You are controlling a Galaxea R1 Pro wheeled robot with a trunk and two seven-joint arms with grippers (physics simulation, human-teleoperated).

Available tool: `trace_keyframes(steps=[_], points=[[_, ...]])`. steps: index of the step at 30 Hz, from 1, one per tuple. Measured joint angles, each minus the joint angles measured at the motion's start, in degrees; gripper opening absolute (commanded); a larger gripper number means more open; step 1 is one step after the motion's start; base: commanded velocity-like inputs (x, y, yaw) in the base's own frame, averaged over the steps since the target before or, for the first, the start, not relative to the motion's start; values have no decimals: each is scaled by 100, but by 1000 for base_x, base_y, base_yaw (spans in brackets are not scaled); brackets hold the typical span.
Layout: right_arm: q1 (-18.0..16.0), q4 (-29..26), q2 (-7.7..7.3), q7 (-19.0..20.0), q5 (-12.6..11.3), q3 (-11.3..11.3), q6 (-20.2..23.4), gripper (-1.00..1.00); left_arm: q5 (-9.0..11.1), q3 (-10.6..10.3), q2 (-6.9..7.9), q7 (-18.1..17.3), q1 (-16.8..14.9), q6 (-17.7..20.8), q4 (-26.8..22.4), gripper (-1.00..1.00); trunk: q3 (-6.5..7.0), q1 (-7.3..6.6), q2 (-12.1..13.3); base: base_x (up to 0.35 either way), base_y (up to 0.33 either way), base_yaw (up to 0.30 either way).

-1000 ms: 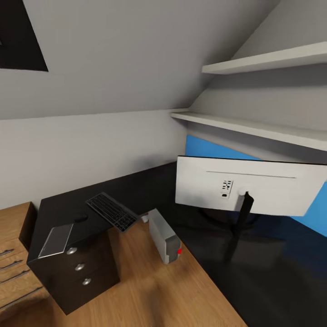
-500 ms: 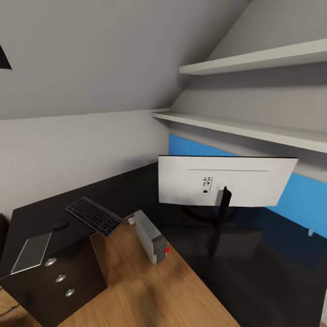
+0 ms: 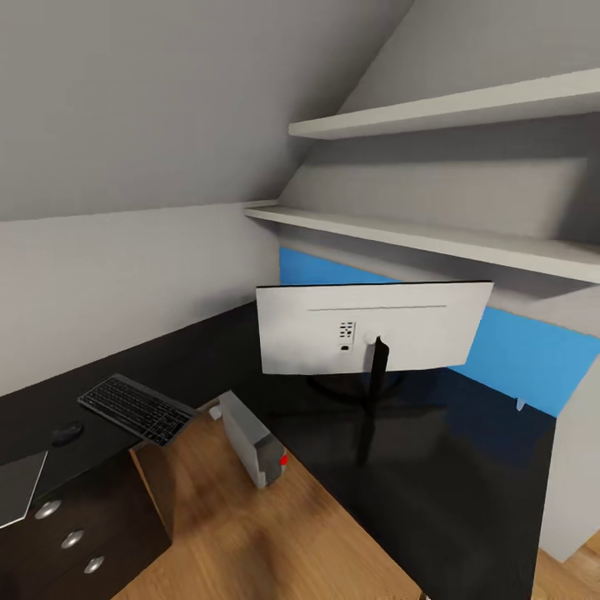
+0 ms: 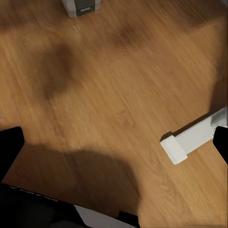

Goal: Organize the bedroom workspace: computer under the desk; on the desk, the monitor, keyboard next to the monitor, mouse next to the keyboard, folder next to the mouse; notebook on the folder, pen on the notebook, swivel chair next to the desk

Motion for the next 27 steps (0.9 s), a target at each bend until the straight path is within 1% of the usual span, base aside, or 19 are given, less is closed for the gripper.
trace_keyframes(steps=[27], points=[[0,0,-4,0,0,-4,-16,100,1,1,0,7,-1,0,0,100,174,0,0,0,0,-180]])
